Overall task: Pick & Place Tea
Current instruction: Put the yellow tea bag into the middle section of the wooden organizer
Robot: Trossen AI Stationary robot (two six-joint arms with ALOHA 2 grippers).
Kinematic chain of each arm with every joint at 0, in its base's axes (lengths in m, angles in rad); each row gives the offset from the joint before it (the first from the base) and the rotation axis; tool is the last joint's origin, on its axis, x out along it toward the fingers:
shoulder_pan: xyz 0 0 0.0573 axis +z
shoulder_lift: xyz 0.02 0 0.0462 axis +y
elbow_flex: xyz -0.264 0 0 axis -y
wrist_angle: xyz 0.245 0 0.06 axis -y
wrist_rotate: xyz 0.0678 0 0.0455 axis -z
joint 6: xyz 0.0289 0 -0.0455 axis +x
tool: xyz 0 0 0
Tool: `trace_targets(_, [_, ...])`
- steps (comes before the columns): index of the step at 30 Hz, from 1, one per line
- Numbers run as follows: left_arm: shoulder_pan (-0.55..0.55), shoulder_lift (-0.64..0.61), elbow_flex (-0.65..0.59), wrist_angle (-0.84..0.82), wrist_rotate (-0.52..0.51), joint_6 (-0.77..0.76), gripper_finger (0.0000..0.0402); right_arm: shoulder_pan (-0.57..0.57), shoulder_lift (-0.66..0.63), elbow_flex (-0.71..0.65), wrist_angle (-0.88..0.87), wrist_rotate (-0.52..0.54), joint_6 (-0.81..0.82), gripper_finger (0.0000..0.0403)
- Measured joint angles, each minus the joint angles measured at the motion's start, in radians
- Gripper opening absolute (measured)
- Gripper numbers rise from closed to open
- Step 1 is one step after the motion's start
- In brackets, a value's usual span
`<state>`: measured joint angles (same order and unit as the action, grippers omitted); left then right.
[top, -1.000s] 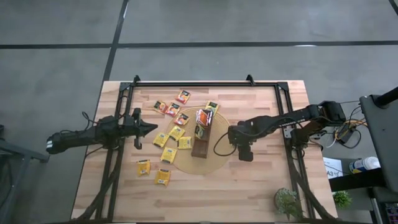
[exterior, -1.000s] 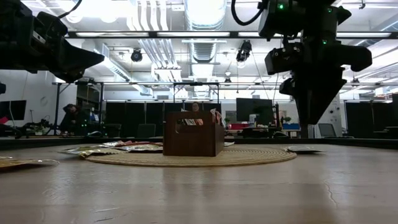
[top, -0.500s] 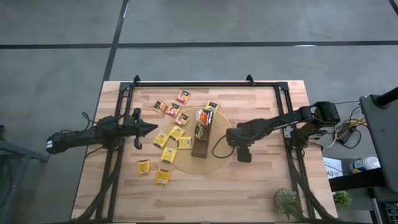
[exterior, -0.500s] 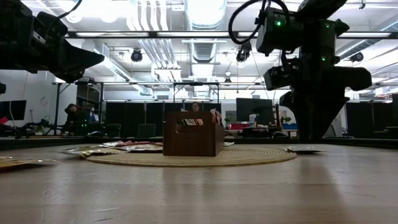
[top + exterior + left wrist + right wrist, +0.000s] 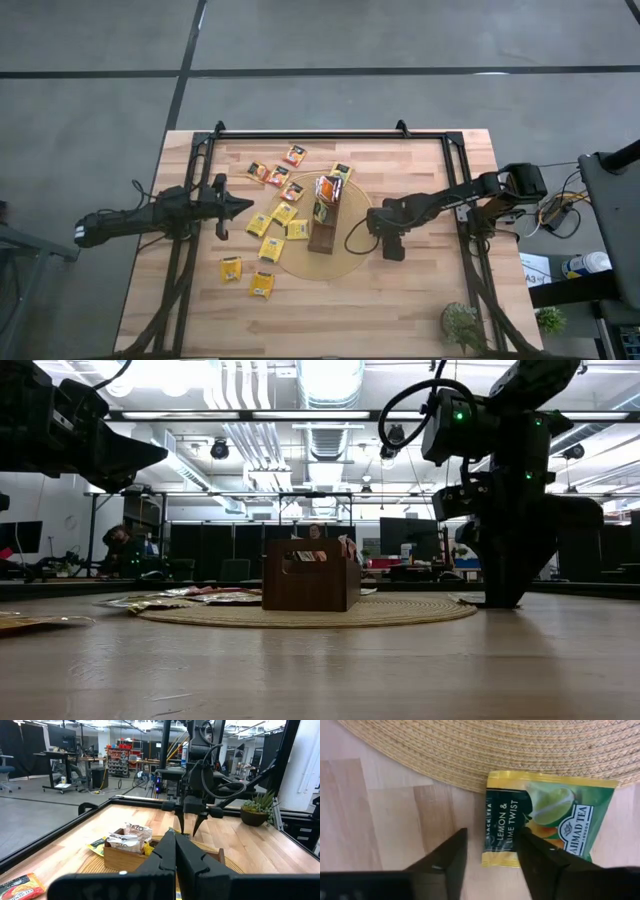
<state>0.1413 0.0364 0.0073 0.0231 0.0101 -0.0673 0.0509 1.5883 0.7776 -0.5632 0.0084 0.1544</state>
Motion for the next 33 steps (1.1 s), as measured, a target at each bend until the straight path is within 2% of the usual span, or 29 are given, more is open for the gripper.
trace_targets(5, [0.000, 0.000, 0.000, 0.000, 0.000, 0.000, 0.0000, -0.005, 0.013, -0.010, 0.010, -0.012, -0.004, 0.0032])
trace_targets(8, [0.000, 0.000, 0.000, 0.000, 0.000, 0.000, 0.0000, -0.005, 0.024, -0.010, 0.009, -0.014, -0.014, 0.0013])
trace_targets(16, [0.000, 0.000, 0.000, 0.000, 0.000, 0.000, 0.0000, -0.007, -0.028, 0.029, -0.030, -0.001, 0.039, 0.0008])
trace_targets(27, [0.000, 0.000, 0.000, 0.000, 0.000, 0.000, 0.0000, -0.010, -0.078, 0.154, -0.016, -0.005, 0.260, 0.0008])
trace_targets(33, [0.000, 0.000, 0.000, 0.000, 0.000, 0.000, 0.0000, -0.011, -0.079, 0.187, 0.121, -0.019, 0.422, 0.0008])
